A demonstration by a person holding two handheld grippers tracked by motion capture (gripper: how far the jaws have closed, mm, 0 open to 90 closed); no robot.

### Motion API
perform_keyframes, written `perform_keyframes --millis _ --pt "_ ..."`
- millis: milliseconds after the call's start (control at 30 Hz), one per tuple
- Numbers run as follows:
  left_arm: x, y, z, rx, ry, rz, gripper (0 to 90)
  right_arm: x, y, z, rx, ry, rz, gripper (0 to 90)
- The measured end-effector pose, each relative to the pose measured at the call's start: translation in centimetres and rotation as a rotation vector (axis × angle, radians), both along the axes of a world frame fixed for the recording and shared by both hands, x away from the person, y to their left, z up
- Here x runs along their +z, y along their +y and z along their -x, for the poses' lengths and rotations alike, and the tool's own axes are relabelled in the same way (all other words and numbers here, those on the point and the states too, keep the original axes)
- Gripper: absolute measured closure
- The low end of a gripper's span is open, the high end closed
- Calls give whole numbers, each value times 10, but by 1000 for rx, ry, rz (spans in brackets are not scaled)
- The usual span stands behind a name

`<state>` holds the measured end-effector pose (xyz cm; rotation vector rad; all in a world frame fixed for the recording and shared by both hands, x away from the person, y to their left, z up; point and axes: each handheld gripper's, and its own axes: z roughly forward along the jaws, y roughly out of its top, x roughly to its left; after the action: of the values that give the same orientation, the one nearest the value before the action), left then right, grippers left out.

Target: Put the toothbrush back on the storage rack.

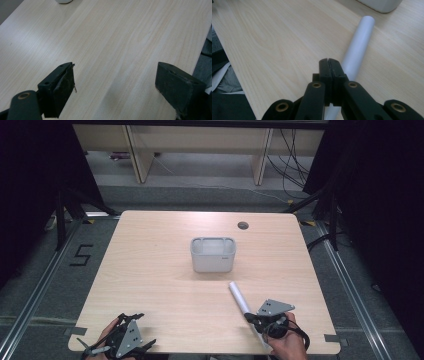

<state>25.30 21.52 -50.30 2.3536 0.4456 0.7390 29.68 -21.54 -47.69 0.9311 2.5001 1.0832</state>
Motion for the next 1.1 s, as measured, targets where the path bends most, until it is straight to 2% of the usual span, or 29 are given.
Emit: perform_keyframes --millis 33,133,167,200,233,267,367,433,467,500,533,600,633,767,800,900,1000,1033,1067,1100 --pt "1 1 -1 -4 18 -7 153 -3 1 -2 9 -3 13 900" --pt "-1 -1 0 4 4 9 153 -7 2 -1 9 11 31 900" --pt "1 0 0 -6 12 -6 153 -7 1 -2 27 13 42 900" --pt "0 0 0 -5 12 -4 153 -9 3 -2 18 9 35 900" --pt "1 0 0 -5 12 -4 153 -9 3 1 4 43 48 900" --pt "0 -1 0 5 -5 1 153 -11 3 -1 24 18 51 900" --pt "0 0 0 -1 0 0 153 -12 4 1 16 46 63 900" --pt "0 0 0 0 -1 -1 153 -13 4 0 34 35 69 900" --pt "0 0 0 1 -2 0 153 -13 4 0 36 50 82 900" --pt "0 -1 0 1 -2 1 153 -15 4 -1 49 26 81 900" --pt "0 -1 0 -1 -1 1 153 -15 4 0 37 38 88 900" --pt "0 0 0 -9 9 6 153 -16 4 0 63 50 103 900" --pt "1 0 0 -8 11 3 153 -17 5 0 49 41 106 900" --pt "0 0 0 -6 12 -6 153 -17 3 0 56 38 119 900" --pt "1 0 0 -11 16 -4 153 -16 1 0 51 53 135 900" --pt "1 -1 0 -10 10 5 153 -17 -1 -1 44 41 138 900" --pt "0 0 0 -3 2 4 153 -17 -7 -2 17 48 142 900" --pt "0 -1 0 -2 1 1 153 -16 -9 -2 27 58 158 900" --pt "0 -1 1 -7 6 4 153 -16 -10 -2 -4 59 149 900" --pt "0 -1 1 -7 6 4 153 -16 -10 -2 -4 59 149 900"
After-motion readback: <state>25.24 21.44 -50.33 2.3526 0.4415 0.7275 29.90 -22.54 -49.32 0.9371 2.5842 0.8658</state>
